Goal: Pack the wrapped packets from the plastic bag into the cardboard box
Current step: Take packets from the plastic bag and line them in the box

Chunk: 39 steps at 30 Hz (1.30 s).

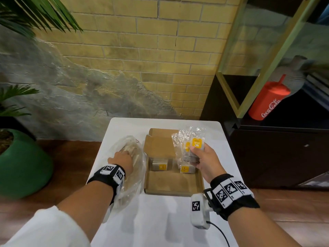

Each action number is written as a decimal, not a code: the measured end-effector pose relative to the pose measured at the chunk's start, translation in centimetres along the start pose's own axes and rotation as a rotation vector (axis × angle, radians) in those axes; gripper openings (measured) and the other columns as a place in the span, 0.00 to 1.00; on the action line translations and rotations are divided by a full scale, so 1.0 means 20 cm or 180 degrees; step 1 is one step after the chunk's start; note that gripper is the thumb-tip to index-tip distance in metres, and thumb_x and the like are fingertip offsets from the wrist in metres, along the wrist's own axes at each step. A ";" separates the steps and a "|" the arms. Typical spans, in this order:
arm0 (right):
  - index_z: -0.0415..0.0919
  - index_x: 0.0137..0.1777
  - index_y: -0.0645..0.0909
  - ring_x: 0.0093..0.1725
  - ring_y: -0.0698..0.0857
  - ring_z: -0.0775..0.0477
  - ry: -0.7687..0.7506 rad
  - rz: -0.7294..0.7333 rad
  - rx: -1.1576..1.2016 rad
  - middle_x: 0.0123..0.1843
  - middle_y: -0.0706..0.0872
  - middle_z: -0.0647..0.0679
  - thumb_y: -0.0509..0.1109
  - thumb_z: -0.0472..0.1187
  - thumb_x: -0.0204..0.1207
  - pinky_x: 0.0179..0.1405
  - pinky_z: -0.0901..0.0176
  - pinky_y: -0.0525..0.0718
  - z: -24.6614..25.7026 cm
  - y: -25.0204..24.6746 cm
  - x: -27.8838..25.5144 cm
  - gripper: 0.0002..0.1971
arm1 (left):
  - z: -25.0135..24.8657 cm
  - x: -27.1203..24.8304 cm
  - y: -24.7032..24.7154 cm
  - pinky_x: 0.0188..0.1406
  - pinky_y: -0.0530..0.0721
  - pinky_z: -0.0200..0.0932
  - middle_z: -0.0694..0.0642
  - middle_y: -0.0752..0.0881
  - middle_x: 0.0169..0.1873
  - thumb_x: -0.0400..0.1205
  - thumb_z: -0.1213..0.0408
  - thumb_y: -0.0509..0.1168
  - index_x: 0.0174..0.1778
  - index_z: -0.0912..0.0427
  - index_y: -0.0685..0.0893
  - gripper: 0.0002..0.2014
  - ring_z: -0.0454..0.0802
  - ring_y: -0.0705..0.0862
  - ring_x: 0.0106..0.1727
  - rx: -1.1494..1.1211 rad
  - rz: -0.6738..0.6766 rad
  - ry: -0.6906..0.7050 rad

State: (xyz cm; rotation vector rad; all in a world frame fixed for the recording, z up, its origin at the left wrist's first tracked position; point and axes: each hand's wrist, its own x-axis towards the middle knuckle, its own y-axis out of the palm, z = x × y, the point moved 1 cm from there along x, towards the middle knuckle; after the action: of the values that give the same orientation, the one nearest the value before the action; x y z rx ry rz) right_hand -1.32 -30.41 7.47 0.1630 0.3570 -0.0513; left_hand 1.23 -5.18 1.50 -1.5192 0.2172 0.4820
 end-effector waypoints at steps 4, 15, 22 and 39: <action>0.37 0.54 0.78 0.48 0.73 0.40 0.0012 -0.0007 0.0026 0.43 0.76 0.39 0.62 0.33 0.81 0.50 0.49 0.75 -0.01 -0.02 0.01 0.06 | 0.03 0.02 -0.04 0.60 0.77 0.50 0.59 0.82 0.61 0.80 0.68 0.57 0.64 0.60 0.78 0.16 0.58 0.81 0.61 -0.0526 -0.0431 0.0035; 0.38 0.53 0.78 0.41 0.73 0.44 0.0066 0.0062 0.0086 0.43 0.76 0.39 0.62 0.32 0.80 0.47 0.52 0.75 -0.04 -0.03 0.01 0.05 | 0.09 0.01 -0.18 0.42 0.79 0.46 0.60 0.87 0.41 0.77 0.69 0.67 0.55 0.57 0.77 0.12 0.59 0.83 0.44 -0.2075 -0.1307 -0.0116; 0.43 0.62 0.76 0.55 0.86 0.45 -0.0047 0.0025 -0.0353 0.55 0.86 0.44 0.64 0.35 0.80 0.56 0.46 0.86 -0.07 -0.02 0.02 0.12 | -0.11 -0.11 -0.31 0.41 0.77 0.29 0.51 0.86 0.38 0.79 0.72 0.65 0.40 0.59 0.87 0.07 0.45 0.82 0.42 -0.3171 -0.1448 0.0634; 0.37 0.59 0.76 0.41 0.83 0.48 -0.0076 0.0153 0.0511 0.46 0.83 0.41 0.58 0.30 0.82 0.32 0.60 0.86 -0.06 -0.02 0.02 0.10 | -0.52 -0.26 -0.36 0.34 0.80 0.33 0.48 0.78 0.37 0.86 0.56 0.57 0.53 0.49 0.78 0.06 0.42 0.76 0.34 -0.4852 0.0261 0.1346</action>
State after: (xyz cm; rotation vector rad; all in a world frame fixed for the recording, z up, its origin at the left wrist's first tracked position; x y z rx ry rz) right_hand -1.39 -30.67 6.04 0.3296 0.3251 -0.0344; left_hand 1.34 -16.15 9.57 -3.1217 0.2438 0.3609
